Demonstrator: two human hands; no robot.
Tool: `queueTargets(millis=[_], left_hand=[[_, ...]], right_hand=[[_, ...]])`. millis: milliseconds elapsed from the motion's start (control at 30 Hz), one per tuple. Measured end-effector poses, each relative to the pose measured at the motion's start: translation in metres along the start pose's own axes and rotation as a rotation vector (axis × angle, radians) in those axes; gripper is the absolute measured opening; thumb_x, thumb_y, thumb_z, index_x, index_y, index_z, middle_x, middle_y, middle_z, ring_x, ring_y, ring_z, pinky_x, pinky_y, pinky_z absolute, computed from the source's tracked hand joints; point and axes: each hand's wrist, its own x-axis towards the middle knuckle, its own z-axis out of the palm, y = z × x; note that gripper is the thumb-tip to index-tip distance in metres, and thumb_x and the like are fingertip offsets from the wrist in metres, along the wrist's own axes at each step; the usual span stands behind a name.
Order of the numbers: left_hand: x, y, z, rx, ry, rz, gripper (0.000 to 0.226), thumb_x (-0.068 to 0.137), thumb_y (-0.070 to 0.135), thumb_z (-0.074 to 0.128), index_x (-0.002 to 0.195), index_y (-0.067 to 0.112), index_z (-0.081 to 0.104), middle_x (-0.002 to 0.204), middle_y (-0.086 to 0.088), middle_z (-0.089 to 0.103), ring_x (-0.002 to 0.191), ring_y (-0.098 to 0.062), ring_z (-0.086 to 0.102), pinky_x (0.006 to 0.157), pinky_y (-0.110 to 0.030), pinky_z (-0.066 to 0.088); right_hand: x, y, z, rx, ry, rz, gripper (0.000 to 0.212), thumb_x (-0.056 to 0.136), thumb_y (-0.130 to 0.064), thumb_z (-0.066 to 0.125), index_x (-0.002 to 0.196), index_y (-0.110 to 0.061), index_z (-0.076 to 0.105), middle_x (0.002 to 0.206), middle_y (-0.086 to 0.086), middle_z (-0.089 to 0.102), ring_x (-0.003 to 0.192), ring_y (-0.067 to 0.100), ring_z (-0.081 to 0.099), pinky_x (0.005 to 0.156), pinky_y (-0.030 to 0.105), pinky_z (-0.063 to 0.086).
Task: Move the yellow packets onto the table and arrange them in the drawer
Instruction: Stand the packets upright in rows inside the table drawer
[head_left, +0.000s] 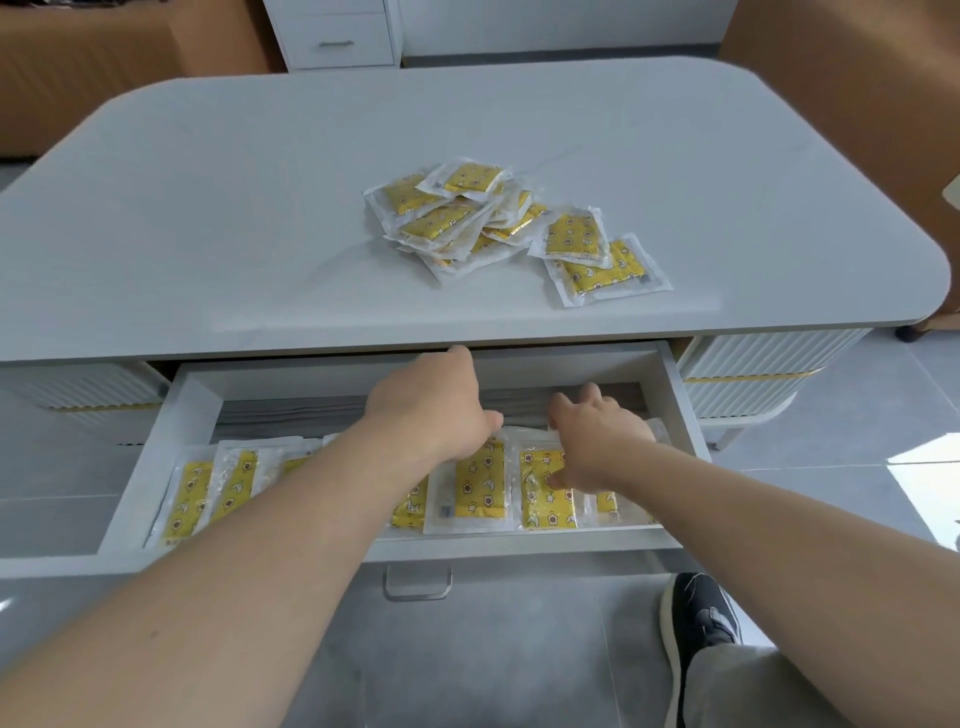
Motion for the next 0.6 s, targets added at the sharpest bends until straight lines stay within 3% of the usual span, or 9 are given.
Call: queueTargets(millis=[200, 267, 367, 433, 600], left_hand=[[0.002, 0.007, -0.014, -0.109, 0.178, 0.024, 0.040, 0.095, 0.045, 0.063, 0.125, 0.021, 0.053, 0.105, 0.003, 0.059, 0.095, -0.021, 0.059, 0.074, -0.034, 0.051], [0.004, 0.009, -0.016, -0.153, 0.242, 0.032, 0.037, 0.096, 0.042, 0.063, 0.125, 0.021, 0.054, 0.110, 0.003, 0.060, 0.098, -0.021, 0.058, 0.076, -0.033, 0.048], [0.010, 0.009, -0.018, -0.189, 0.332, 0.058, 0.033, 0.096, 0.037, 0.062, 0.124, 0.020, 0.056, 0.117, 0.000, 0.059, 0.099, -0.021, 0.059, 0.075, -0.033, 0.046], [0.015, 0.008, -0.017, -0.206, 0.381, 0.074, 0.034, 0.097, 0.035, 0.061, 0.126, 0.019, 0.057, 0.123, -0.002, 0.056, 0.105, -0.022, 0.059, 0.078, -0.034, 0.048], [0.029, 0.007, -0.018, -0.205, 0.470, 0.061, 0.043, 0.099, 0.035, 0.059, 0.136, 0.015, 0.055, 0.136, -0.005, 0.050, 0.124, -0.026, 0.049, 0.095, -0.040, 0.046]], right_hand=[[-0.006, -0.009, -0.025, 0.002, 0.039, 0.029, 0.075, 0.085, -0.045, 0.078, 0.140, -0.015, 0.038, 0.132, 0.015, 0.041, 0.108, 0.030, 0.057, 0.078, 0.038, 0.055], [-0.008, -0.011, -0.043, 0.102, 0.081, 0.027, 0.059, 0.090, -0.045, 0.070, 0.134, -0.014, 0.045, 0.129, 0.013, 0.046, 0.097, 0.028, 0.062, 0.075, 0.038, 0.056], [-0.009, -0.009, -0.066, 0.301, 0.188, 0.012, 0.026, 0.091, -0.038, 0.064, 0.105, -0.017, 0.056, 0.101, 0.002, 0.062, 0.082, 0.020, 0.062, 0.070, 0.036, 0.057], [-0.012, -0.008, -0.076, 0.370, 0.223, 0.010, 0.019, 0.091, -0.035, 0.064, 0.092, -0.017, 0.058, 0.090, 0.001, 0.064, 0.080, 0.019, 0.063, 0.070, 0.036, 0.058], [-0.014, -0.013, -0.097, 0.476, 0.357, -0.013, 0.018, 0.093, -0.034, 0.062, 0.090, -0.016, 0.062, 0.084, -0.001, 0.064, 0.080, 0.019, 0.063, 0.068, 0.035, 0.056]])
